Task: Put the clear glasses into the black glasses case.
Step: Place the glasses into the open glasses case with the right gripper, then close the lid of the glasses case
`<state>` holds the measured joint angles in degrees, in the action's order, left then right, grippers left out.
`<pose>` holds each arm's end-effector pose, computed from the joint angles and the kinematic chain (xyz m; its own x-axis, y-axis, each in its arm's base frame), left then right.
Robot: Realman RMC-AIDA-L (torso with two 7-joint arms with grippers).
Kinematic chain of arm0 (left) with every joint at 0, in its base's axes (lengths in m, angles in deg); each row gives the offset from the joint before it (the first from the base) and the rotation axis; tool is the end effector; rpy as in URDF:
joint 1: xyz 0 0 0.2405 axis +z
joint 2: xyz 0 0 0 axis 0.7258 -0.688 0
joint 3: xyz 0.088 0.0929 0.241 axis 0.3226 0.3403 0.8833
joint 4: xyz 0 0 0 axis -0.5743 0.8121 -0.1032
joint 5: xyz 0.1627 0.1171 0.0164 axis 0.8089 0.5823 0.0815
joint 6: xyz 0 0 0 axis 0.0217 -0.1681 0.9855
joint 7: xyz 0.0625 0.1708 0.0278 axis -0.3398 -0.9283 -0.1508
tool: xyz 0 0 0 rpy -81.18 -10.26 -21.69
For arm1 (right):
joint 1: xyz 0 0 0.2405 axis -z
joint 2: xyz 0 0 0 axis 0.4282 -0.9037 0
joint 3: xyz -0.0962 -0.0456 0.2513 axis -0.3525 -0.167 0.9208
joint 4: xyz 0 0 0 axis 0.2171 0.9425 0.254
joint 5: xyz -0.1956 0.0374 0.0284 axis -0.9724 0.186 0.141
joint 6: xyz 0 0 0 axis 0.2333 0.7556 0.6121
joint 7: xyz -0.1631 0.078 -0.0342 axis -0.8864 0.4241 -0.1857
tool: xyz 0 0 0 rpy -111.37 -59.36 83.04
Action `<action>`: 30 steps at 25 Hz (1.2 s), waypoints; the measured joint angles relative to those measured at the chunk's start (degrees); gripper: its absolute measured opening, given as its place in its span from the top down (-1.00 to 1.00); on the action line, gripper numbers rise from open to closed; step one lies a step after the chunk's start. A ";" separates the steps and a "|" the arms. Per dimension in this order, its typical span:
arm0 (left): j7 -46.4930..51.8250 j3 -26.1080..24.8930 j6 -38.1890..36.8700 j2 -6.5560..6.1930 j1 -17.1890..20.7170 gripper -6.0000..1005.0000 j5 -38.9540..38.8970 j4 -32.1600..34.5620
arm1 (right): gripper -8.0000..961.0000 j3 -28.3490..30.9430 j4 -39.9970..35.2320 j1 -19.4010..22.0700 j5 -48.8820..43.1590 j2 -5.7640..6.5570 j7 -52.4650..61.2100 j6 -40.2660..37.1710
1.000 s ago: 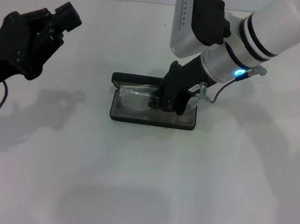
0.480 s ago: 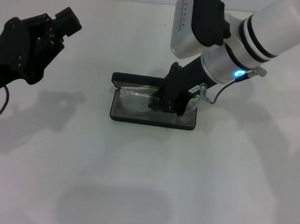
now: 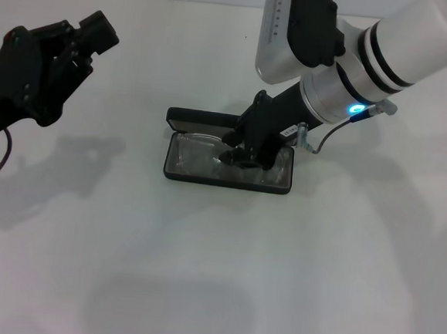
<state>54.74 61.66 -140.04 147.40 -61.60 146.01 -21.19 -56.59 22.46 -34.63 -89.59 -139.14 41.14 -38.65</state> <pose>-0.2291 0.2825 0.0335 0.3858 -0.0010 0.9226 0.4334 -0.8826 -0.1822 0.0960 0.4084 -0.1430 0.9913 0.0196 0.1304 0.0332 -0.9942 -0.1025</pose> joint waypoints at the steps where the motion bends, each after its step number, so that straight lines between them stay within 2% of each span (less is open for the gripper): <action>1: 0.00 0.00 -0.07 0.00 0.04 0.84 -0.02 0.00 | 0.48 0.02 -0.28 0.20 0.00 0.00 0.04 0.03; 5: 0.00 0.00 -0.56 0.00 0.08 0.83 -0.05 0.00 | 0.49 0.04 -3.26 2.41 0.01 0.00 0.59 -0.43; 8: 0.00 -0.01 -0.63 -0.01 0.16 0.80 -0.06 0.02 | 0.50 0.04 -10.46 7.75 0.00 0.01 1.15 -2.37; 12: 0.72 0.09 -0.69 -0.55 -0.25 0.76 0.05 0.72 | 0.50 0.07 -26.65 20.54 -0.07 0.30 2.53 -5.87; 16: 3.76 0.31 -0.67 -2.06 -2.51 0.73 1.08 0.87 | 0.51 1.28 -47.05 39.27 -0.03 0.49 2.56 -8.84; 18: 5.97 0.42 -0.41 -2.98 -3.77 0.71 3.03 1.37 | 0.51 2.56 -55.13 47.53 -0.03 0.62 2.31 -10.09; 19: 7.39 0.42 -0.25 -3.39 -4.32 0.70 4.56 2.09 | 0.50 3.03 -56.97 50.28 0.07 0.67 2.19 -10.28; 22: 11.61 0.09 1.00 -3.82 -5.87 0.67 10.86 5.51 | 0.50 6.03 -59.10 56.94 2.57 0.69 0.80 -11.66; 23: 11.61 0.09 1.00 -3.82 -5.87 0.66 10.86 5.51 | 0.50 7.74 -59.07 58.68 4.03 0.70 -0.03 -12.75; 24: 13.78 0.13 3.90 -3.28 -10.01 0.65 17.74 6.57 | 0.49 12.36 -57.85 61.50 7.85 0.68 -1.82 -16.27; 25: 14.19 0.24 4.99 -2.99 -11.78 0.64 19.92 6.65 | 0.49 12.36 -57.85 61.50 7.85 0.68 -1.82 -16.27; 30: 14.00 0.46 12.54 -0.93 -20.41 0.62 30.05 4.14 | 0.48 28.61 -44.24 64.31 22.13 0.69 -9.73 -28.90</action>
<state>68.74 62.12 -127.50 146.47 -82.02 176.06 -17.06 -27.98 -21.78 29.67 -67.46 -138.45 31.41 -67.55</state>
